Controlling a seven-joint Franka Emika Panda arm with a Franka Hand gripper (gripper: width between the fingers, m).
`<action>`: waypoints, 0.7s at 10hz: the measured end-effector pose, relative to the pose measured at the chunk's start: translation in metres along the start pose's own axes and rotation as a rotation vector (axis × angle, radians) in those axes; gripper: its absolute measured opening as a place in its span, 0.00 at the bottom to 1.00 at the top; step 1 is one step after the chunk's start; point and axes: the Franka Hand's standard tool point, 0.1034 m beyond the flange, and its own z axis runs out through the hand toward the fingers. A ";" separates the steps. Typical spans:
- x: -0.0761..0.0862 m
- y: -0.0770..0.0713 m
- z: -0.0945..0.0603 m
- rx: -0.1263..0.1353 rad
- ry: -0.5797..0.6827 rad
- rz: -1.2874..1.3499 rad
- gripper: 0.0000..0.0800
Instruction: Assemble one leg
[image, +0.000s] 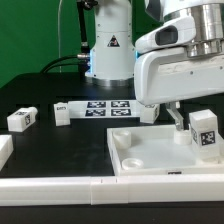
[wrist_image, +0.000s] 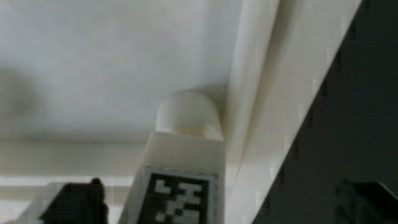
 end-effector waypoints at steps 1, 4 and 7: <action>0.007 -0.001 -0.003 0.004 -0.004 0.000 0.81; 0.015 0.001 0.001 0.014 -0.039 0.003 0.81; 0.015 0.012 0.006 0.008 -0.041 0.013 0.81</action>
Offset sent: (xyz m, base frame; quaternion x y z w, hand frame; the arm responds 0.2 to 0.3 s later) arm 0.0192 -0.0037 -0.0070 0.0030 -0.0902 -0.0130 0.9958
